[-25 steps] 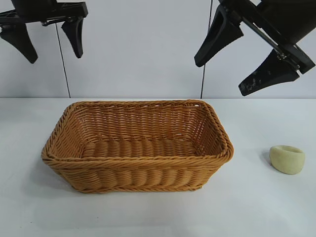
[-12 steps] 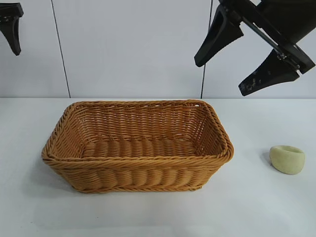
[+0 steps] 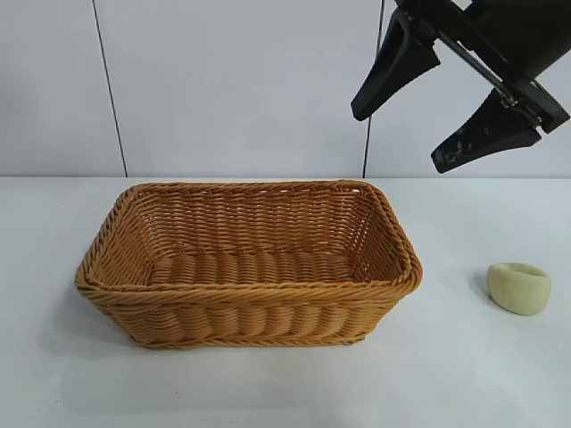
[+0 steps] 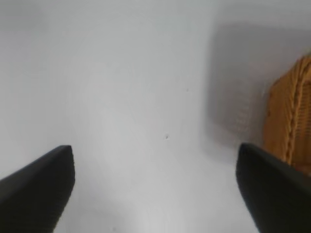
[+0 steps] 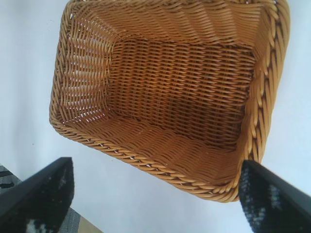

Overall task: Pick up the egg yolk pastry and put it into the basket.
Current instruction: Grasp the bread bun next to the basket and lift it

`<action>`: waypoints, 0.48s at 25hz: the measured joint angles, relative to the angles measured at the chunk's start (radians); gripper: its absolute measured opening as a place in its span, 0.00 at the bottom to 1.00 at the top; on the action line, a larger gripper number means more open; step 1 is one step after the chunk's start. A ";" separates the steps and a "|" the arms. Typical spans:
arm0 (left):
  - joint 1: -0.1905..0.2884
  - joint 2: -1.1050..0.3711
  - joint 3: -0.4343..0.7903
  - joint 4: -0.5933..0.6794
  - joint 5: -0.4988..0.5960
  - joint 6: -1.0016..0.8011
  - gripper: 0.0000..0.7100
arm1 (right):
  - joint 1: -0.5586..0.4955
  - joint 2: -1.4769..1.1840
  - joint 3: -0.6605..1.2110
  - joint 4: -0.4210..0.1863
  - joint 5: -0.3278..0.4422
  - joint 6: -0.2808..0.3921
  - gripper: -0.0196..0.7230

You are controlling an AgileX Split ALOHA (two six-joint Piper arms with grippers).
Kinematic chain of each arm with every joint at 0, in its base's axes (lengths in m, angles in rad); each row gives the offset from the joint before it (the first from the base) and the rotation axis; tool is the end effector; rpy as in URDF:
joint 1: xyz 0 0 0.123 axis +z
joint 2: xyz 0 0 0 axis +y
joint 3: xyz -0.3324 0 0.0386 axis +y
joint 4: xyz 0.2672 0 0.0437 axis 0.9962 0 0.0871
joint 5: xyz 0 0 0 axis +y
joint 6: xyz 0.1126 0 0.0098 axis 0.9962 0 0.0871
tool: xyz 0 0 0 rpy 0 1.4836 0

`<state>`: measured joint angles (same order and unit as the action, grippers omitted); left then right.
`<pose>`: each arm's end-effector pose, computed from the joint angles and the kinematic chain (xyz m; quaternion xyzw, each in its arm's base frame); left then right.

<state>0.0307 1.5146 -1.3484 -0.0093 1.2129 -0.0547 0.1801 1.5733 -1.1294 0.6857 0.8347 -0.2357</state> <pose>0.3216 0.0089 0.3473 -0.0433 0.9893 -0.0062 0.1389 0.3328 0.1145 0.2928 -0.0200 0.9410 0.2822 0.1855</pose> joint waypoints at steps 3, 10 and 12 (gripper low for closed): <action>0.000 -0.145 0.148 0.009 0.000 0.002 0.98 | 0.000 0.000 0.000 0.000 0.000 0.000 0.88; 0.000 -0.457 0.464 0.003 -0.004 0.003 0.98 | 0.000 0.000 0.000 0.000 0.000 0.000 0.88; 0.000 -0.556 0.554 -0.012 -0.045 0.003 0.98 | 0.000 0.000 0.000 0.000 0.000 0.000 0.88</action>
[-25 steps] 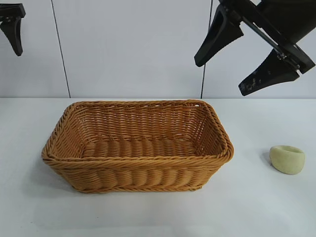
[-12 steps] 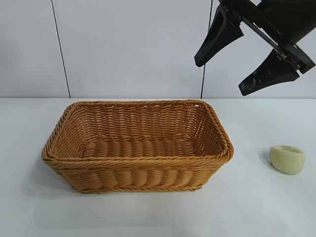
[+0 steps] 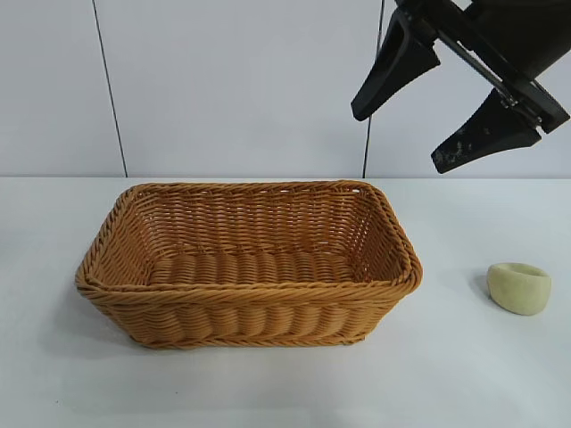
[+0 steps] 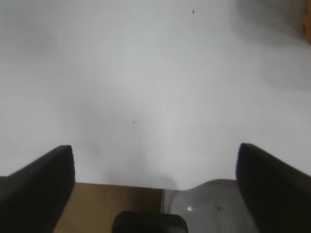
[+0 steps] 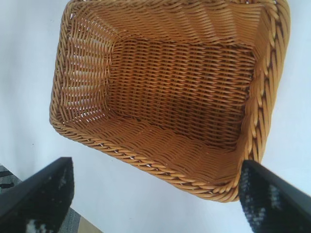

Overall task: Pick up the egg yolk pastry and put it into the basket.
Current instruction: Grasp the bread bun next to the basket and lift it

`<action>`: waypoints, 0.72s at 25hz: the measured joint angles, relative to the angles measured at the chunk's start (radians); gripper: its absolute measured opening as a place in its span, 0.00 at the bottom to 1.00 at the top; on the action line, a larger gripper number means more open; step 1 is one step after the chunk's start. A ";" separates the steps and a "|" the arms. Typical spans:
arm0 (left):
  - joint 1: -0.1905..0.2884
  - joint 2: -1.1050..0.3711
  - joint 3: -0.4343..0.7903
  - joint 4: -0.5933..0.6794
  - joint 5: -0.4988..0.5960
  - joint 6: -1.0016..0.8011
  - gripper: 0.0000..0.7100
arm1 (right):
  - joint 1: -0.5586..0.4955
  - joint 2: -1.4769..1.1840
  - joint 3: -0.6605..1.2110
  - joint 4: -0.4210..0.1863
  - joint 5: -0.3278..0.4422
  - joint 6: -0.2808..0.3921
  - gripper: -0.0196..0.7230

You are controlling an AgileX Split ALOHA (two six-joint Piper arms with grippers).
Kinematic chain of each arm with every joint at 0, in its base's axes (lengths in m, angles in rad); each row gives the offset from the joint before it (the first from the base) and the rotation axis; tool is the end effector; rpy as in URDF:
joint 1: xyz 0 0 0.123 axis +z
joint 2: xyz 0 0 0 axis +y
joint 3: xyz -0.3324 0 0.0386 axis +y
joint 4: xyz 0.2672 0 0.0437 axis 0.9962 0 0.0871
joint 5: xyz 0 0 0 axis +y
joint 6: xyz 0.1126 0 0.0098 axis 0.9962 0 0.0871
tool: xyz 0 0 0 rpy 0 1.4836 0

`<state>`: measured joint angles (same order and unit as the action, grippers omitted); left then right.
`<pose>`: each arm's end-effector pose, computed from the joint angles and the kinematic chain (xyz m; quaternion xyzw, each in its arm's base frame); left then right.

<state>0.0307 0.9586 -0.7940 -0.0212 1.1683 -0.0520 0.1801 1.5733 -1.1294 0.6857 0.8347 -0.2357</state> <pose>0.1474 0.0023 0.3094 -0.0433 0.9858 -0.0120 0.1617 0.3328 0.1145 0.2928 -0.0200 0.9410 0.2822 0.1855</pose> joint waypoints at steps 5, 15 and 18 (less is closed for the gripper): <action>0.000 -0.228 0.169 -0.032 -0.079 0.000 0.98 | 0.000 0.000 0.000 0.000 0.000 0.000 0.88; 0.000 -0.621 0.296 -0.034 -0.096 0.044 0.98 | 0.000 0.000 0.000 0.001 -0.001 0.000 0.88; 0.000 -0.699 0.297 -0.034 -0.101 0.045 0.98 | 0.000 0.000 0.000 0.001 -0.002 0.000 0.88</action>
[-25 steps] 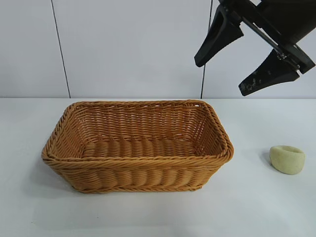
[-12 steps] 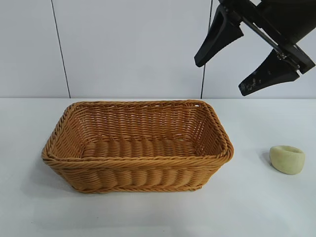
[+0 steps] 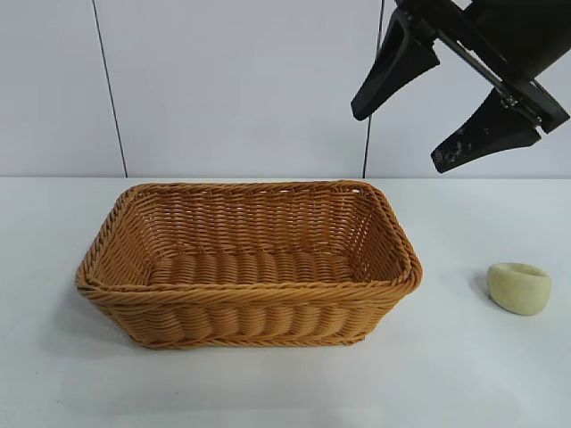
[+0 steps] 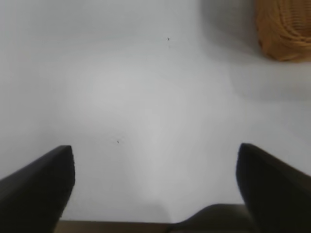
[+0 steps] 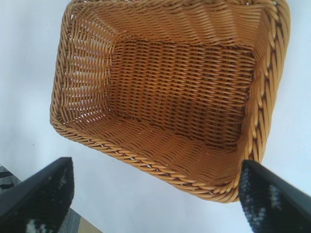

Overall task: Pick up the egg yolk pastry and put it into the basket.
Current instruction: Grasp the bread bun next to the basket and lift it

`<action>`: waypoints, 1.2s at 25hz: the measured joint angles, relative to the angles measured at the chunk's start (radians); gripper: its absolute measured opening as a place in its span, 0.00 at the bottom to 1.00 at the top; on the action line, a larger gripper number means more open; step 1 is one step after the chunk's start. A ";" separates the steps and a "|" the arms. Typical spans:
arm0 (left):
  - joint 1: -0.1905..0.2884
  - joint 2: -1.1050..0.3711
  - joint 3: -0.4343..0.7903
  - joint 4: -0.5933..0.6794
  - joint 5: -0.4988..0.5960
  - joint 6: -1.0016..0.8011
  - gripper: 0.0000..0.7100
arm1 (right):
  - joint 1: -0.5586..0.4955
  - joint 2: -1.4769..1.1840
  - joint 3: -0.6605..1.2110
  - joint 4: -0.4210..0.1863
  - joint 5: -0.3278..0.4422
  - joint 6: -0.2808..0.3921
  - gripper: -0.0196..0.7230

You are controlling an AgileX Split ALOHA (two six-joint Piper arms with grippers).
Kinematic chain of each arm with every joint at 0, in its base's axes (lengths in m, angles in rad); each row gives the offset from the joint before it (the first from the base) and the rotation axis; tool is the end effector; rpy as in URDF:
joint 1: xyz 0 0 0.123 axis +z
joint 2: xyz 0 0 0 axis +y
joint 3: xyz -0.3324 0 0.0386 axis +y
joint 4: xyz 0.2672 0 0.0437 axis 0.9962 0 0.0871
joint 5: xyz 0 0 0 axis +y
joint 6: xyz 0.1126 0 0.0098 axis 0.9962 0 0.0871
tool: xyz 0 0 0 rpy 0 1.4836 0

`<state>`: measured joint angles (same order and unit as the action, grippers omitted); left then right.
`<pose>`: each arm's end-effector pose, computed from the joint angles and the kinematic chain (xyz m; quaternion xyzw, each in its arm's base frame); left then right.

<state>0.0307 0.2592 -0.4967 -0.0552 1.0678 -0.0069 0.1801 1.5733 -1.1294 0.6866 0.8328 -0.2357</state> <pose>0.0213 -0.0048 0.2745 -0.0197 0.9150 -0.0227 0.4023 0.3330 0.1145 0.2929 -0.0194 0.9408 0.2824 0.1864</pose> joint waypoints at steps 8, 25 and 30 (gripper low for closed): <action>0.000 -0.228 0.004 0.000 -0.001 0.000 0.98 | 0.000 0.000 0.000 -0.059 0.000 0.006 0.88; 0.000 -0.265 0.009 -0.001 -0.001 0.000 0.98 | -0.073 0.045 -0.139 -0.578 0.107 0.304 0.88; 0.000 -0.265 0.009 -0.001 -0.001 0.000 0.98 | -0.131 0.117 -0.139 -0.583 0.103 0.304 0.88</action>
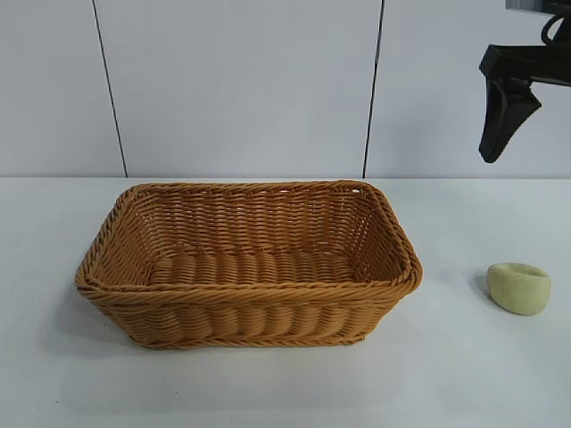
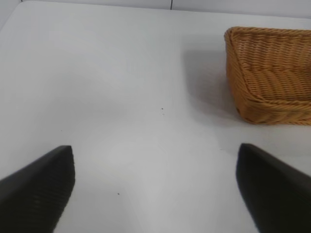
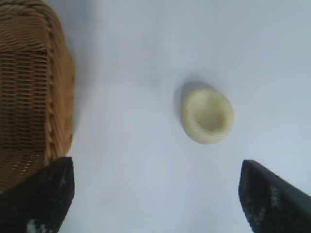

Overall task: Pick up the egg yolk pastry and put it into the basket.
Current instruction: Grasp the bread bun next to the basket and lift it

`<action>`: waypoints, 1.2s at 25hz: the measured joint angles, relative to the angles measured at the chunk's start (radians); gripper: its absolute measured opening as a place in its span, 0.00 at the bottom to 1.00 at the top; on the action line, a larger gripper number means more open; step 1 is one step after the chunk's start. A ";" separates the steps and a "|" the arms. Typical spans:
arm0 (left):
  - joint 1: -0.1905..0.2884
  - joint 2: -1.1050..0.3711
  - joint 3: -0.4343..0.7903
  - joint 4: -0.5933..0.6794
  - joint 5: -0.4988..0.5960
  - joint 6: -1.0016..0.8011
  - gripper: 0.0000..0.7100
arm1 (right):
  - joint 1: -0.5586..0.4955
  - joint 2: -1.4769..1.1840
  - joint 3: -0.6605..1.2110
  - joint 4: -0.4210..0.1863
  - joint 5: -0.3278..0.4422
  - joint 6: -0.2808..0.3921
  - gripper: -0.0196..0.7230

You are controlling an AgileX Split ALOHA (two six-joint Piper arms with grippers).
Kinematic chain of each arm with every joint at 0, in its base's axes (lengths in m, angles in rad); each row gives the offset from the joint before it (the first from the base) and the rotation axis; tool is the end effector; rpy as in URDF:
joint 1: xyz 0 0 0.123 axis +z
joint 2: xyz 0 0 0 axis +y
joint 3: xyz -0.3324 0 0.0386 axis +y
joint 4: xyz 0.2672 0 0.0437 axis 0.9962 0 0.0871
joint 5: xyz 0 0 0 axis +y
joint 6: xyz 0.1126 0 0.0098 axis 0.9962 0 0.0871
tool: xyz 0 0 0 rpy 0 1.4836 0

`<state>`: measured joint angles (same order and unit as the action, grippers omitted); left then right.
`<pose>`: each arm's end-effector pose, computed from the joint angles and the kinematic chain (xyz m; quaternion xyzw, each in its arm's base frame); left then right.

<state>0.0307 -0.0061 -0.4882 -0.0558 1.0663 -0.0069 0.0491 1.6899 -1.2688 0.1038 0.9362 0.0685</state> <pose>-0.0181 -0.0061 0.2722 -0.0150 0.8557 -0.0217 0.5168 0.3722 0.0277 0.2716 0.0337 0.9871 0.0546 0.1466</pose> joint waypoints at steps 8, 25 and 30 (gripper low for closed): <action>0.000 0.000 0.000 0.000 0.000 0.000 0.98 | -0.012 0.187 0.000 -0.009 -0.107 0.002 0.88; 0.000 0.000 0.000 -0.001 0.000 0.001 0.98 | -0.012 0.387 0.000 -0.041 -0.202 0.059 0.66; 0.000 0.000 0.000 -0.001 0.000 0.001 0.98 | -0.012 0.387 -0.001 -0.041 -0.183 0.050 0.37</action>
<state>0.0307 -0.0061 -0.4882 -0.0570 1.0663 -0.0059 0.0375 2.0768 -1.2699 0.0627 0.7529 0.1187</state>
